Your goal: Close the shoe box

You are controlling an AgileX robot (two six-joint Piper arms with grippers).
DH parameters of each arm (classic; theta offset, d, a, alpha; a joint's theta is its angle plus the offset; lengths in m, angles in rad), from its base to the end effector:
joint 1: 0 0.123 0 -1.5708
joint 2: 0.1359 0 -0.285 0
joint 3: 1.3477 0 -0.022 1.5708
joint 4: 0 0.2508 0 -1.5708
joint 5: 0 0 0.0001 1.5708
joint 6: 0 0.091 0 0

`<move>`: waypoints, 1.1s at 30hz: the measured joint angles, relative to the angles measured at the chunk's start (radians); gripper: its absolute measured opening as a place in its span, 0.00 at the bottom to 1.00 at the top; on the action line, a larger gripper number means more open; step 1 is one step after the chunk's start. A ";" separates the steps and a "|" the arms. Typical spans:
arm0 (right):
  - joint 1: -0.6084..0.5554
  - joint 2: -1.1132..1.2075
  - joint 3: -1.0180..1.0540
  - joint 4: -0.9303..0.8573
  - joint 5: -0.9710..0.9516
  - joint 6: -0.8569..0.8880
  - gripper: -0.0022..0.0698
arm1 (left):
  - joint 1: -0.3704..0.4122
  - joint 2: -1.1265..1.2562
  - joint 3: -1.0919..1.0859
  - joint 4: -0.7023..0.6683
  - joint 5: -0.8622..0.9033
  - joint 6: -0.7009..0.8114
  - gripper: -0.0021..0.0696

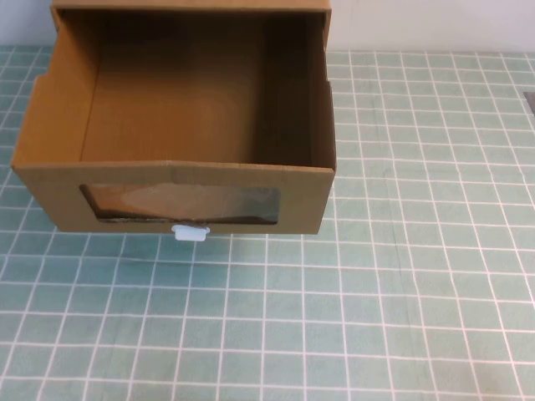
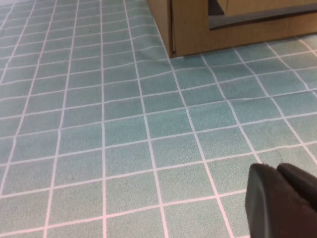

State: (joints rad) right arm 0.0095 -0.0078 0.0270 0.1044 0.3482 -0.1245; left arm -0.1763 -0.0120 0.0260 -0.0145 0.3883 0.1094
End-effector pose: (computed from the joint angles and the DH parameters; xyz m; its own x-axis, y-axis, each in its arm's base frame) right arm 0.0534 0.0038 0.1733 -0.2736 -0.0289 -0.9614 -0.0509 0.9986 -0.0155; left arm 0.0513 -0.0096 0.1702 -0.2864 0.1484 -0.9466 0.2089 0.9738 0.0894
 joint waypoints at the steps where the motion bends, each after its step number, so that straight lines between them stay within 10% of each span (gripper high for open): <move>1: 0.000 0.000 0.000 0.000 0.000 0.000 0.01 | 0.000 0.000 0.000 0.000 0.000 0.000 0.02; 33: 0.000 0.000 0.000 0.008 -0.066 0.000 0.01 | 0.000 0.000 0.000 -0.011 -0.120 -0.062 0.02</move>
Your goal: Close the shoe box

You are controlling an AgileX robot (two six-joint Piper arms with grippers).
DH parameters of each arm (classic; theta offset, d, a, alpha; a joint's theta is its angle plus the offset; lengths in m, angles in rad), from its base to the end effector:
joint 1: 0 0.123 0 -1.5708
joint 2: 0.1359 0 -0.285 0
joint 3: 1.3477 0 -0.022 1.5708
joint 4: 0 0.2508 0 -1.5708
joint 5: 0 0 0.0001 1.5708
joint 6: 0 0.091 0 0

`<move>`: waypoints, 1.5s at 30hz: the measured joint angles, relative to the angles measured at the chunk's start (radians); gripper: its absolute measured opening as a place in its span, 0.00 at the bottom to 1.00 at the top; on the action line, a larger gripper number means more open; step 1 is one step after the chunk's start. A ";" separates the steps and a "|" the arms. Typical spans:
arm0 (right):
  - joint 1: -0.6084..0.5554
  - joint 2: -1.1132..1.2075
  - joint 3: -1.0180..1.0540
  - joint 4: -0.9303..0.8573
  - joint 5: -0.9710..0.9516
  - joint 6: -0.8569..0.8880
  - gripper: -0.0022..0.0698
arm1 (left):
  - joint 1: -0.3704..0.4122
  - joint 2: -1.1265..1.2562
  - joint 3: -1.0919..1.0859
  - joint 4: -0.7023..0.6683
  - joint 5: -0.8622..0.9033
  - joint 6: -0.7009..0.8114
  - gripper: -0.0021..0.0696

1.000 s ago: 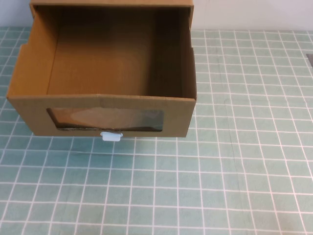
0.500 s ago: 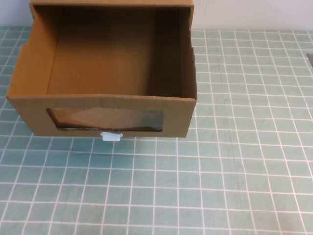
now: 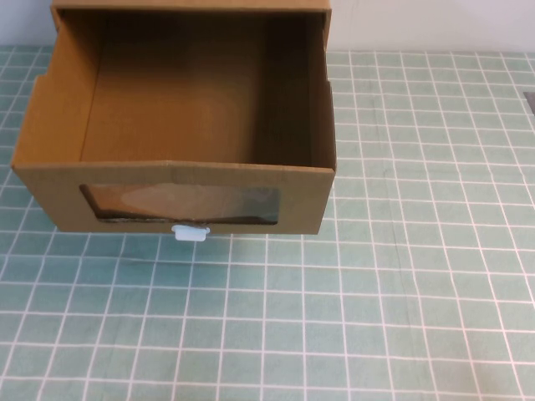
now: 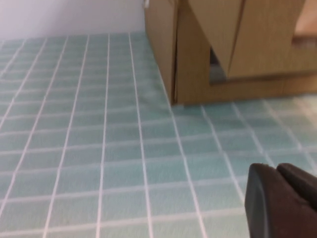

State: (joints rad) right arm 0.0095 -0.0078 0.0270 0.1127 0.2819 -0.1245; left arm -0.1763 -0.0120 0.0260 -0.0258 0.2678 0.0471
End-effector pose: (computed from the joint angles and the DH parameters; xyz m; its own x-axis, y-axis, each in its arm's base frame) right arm 0.0549 0.0034 0.1791 -0.2099 -0.0182 -0.9775 -0.0435 0.9990 -0.0093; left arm 0.0540 -0.0103 0.1808 -0.1862 0.0557 -0.9809 0.1862 0.9823 0.0205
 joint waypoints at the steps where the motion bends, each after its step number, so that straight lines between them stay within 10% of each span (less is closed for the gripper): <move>1: 0.000 0.000 0.000 0.002 -0.028 0.000 0.01 | 0.000 0.000 0.000 0.000 -0.017 -0.015 0.02; 30: 0.000 0.000 -0.003 0.049 -0.967 0.102 0.01 | 0.000 0.000 -0.003 -0.005 -0.880 -0.110 0.02; 45: 0.000 0.231 -0.827 0.042 -0.276 0.254 0.01 | 0.000 0.250 -0.552 -0.007 -0.677 -0.117 0.02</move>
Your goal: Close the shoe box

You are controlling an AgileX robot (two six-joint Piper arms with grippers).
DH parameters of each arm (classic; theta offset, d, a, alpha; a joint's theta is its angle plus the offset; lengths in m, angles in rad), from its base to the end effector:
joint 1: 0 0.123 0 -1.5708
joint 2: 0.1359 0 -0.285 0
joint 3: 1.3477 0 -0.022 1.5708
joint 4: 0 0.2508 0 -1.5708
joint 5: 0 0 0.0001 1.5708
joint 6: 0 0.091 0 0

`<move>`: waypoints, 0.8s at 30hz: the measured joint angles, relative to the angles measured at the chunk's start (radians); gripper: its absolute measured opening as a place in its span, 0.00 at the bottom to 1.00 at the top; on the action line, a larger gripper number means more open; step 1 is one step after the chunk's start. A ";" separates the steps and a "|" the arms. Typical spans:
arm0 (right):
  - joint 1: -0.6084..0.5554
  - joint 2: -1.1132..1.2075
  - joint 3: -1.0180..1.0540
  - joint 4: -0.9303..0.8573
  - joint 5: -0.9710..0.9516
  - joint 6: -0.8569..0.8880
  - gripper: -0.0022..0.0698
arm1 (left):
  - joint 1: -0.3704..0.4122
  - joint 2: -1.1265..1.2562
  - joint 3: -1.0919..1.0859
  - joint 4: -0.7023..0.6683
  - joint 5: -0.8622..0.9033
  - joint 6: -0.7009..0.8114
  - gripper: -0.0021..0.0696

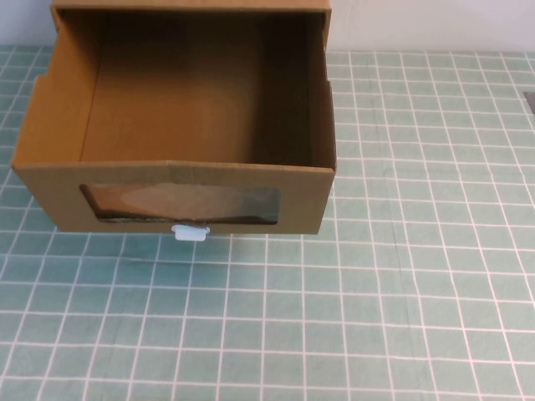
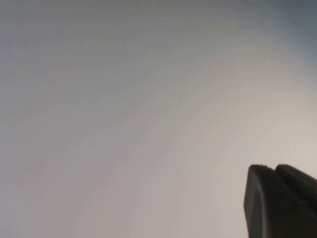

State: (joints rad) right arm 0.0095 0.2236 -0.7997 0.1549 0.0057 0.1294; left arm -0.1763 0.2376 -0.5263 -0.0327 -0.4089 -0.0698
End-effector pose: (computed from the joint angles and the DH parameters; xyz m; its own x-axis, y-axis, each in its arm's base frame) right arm -0.0106 0.0000 0.4506 0.5838 0.2860 -0.7598 -0.1812 0.9582 0.2215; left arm 0.0242 -0.0031 0.4037 0.6756 -0.2216 -0.7032 0.2348 0.9688 -0.0797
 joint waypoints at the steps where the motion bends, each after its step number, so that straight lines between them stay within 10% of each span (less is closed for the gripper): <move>1: 0.000 0.040 -0.062 -0.004 0.069 -0.003 0.01 | 0.000 0.037 -0.047 0.000 0.053 -0.012 0.02; 11: 0.000 0.502 -0.381 -0.021 0.700 -0.213 0.01 | 0.000 0.527 -0.608 0.007 0.743 -0.039 0.02; 24: 0.091 0.752 -0.395 0.353 0.818 -0.614 0.01 | 0.000 0.951 -0.841 -0.114 0.882 0.131 0.02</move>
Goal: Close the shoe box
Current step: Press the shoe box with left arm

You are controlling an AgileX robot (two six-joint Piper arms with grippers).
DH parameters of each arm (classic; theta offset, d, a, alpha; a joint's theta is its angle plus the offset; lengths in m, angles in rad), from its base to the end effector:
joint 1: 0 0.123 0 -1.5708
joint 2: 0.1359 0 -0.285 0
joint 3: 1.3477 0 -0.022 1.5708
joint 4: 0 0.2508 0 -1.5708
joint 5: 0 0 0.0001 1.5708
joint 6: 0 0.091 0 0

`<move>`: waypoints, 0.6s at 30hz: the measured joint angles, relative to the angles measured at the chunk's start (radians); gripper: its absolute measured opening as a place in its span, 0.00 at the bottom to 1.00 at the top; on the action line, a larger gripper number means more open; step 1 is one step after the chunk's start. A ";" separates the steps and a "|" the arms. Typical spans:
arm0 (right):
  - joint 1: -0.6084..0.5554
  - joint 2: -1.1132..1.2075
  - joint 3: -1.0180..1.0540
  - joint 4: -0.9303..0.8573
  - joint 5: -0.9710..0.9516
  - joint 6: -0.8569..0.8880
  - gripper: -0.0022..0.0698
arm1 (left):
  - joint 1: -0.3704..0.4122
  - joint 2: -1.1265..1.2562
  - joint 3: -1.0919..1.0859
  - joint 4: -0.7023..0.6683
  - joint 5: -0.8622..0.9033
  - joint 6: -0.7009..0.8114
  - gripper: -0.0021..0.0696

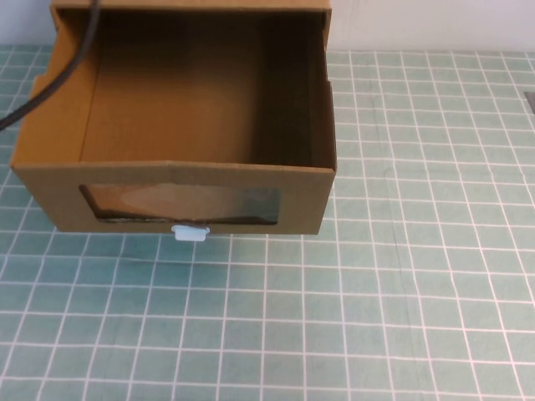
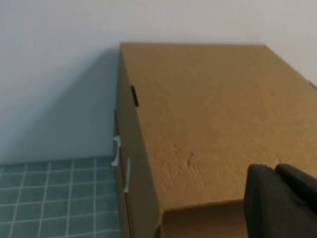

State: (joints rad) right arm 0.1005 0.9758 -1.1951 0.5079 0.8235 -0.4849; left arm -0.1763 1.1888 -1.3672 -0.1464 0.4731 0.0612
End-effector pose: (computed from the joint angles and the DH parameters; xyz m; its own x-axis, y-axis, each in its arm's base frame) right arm 0.1785 0.0507 0.4381 -0.3783 -0.1536 -0.9129 -0.4634 0.8851 0.0431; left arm 0.2507 -0.0508 0.4681 -0.2147 -0.0319 -0.9762 0.2248 0.9710 -0.0812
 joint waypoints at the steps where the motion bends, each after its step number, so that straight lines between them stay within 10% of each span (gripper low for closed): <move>1: 0.027 0.024 -0.006 0.012 0.016 -0.038 0.01 | 0.000 0.032 -0.031 -0.044 0.034 0.054 0.02; 8: 0.246 0.148 -0.087 -0.040 0.065 -0.104 0.01 | 0.000 0.292 -0.309 -0.378 0.272 0.412 0.02; 18: 0.699 0.219 -0.097 -0.492 0.009 -0.022 0.01 | 0.000 0.603 -0.566 -0.468 0.446 0.440 0.02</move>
State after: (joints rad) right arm 0.7998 1.1948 -1.2920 0.0160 0.8324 -0.5071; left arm -0.1763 1.7915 -1.9337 -0.6143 0.9191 0.5008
